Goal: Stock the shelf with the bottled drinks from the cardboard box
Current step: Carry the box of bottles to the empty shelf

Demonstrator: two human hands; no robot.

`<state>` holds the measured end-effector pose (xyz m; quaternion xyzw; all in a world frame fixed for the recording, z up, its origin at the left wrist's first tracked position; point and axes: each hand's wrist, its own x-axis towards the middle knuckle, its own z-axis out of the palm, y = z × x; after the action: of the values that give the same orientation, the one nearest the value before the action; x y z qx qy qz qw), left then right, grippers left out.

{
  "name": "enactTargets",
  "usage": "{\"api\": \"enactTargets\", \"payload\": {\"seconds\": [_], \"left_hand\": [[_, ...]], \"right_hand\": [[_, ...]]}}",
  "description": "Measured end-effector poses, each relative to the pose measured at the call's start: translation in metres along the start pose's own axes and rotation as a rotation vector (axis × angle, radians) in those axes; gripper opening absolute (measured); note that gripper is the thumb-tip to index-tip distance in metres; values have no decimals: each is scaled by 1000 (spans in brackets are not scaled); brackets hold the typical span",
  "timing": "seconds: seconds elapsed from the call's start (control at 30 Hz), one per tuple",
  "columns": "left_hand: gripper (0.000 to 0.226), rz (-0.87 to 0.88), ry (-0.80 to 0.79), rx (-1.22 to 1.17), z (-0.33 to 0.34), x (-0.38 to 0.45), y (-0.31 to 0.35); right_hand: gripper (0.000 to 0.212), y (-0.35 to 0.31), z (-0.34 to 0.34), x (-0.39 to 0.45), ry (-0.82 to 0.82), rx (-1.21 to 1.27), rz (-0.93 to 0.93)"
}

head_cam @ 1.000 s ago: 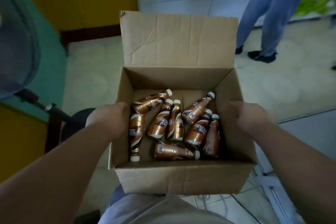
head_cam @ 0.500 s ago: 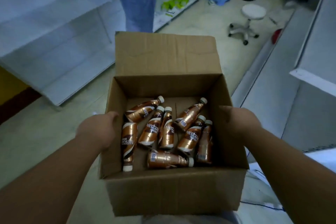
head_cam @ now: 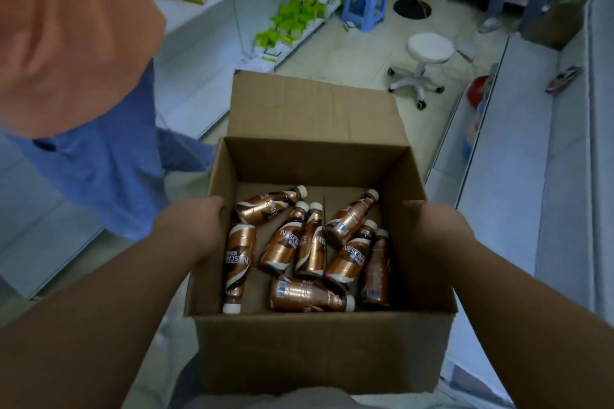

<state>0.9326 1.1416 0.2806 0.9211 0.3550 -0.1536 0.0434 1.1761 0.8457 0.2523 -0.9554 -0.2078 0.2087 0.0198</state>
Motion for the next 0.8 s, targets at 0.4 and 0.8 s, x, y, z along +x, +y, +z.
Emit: {"api": "enactTargets", "payload": {"seconds": [0.4, 0.8], "left_hand": [[40, 222, 84, 106, -104, 315, 61], [50, 286, 38, 147, -186, 556, 243]], "right_hand": [[65, -34, -101, 212, 88, 27, 164], [40, 45, -217, 448, 49, 51, 260]]}}
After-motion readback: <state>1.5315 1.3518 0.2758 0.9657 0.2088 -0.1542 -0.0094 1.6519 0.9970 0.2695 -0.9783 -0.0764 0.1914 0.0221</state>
